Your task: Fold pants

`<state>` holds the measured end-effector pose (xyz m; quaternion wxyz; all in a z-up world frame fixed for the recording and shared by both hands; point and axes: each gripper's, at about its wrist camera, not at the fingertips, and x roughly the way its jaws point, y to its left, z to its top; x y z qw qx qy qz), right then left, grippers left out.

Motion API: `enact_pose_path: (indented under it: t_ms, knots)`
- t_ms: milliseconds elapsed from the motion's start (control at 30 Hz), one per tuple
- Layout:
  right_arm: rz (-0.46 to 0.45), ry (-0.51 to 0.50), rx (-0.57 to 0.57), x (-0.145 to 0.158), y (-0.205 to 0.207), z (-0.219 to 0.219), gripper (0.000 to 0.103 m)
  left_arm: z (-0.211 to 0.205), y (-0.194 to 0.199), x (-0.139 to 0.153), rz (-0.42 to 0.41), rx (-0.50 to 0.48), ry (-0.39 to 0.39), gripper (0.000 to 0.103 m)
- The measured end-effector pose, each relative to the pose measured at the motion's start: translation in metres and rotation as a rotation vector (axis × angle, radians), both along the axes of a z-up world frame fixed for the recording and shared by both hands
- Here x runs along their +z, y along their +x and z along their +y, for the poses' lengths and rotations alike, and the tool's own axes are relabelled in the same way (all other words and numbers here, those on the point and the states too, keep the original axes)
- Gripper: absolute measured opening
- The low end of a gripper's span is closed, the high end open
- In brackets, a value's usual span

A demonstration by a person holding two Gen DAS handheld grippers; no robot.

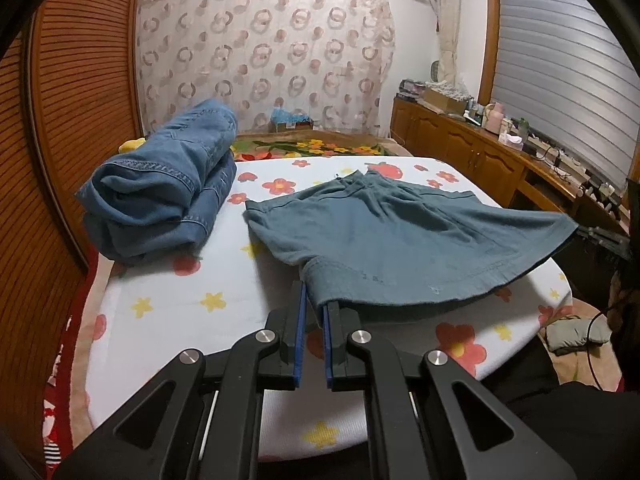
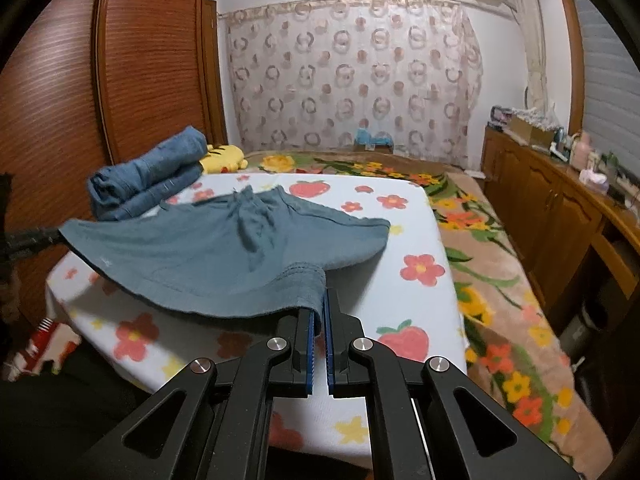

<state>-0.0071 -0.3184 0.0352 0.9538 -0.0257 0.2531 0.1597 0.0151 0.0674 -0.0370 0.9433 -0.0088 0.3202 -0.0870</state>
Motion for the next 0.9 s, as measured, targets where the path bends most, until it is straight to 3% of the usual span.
enact_pose_path:
  t_ms: [233,333,433,500,633,700,767,900]
  knots:
    - [-0.006,-0.037,0.018,0.003,-0.002,-0.001,0.004,-0.001,-0.001,-0.002,0.051,-0.012,0.027,0.009]
    - [0.015,-0.035,0.026,-0.003,0.004,0.000,0.004,-0.002,0.001,-0.007,0.081,-0.023,0.038,0.015]
    - [0.038,-0.039,0.028,-0.009,0.012,0.002,0.004,-0.002,0.000,-0.011,0.106,-0.017,0.063,0.026]
    - [0.053,-0.041,0.027,-0.013,0.017,0.001,0.004,-0.001,-0.002,-0.014,0.109,-0.018,0.073,0.040]
    - [0.065,-0.044,0.019,-0.010,0.028,0.002,0.004,0.007,-0.004,-0.014,0.105,0.000,0.070,0.051]
    - [0.063,-0.043,0.016,-0.007,0.027,0.005,0.004,0.011,-0.004,-0.012,0.100,0.010,0.058,0.067]
    - [0.060,-0.041,0.016,-0.005,0.026,0.007,0.004,0.015,-0.003,-0.011,0.091,0.017,0.043,0.076]
    - [0.049,-0.027,0.032,-0.005,0.024,0.011,0.004,0.017,0.002,-0.009,0.080,0.024,0.039,0.078]
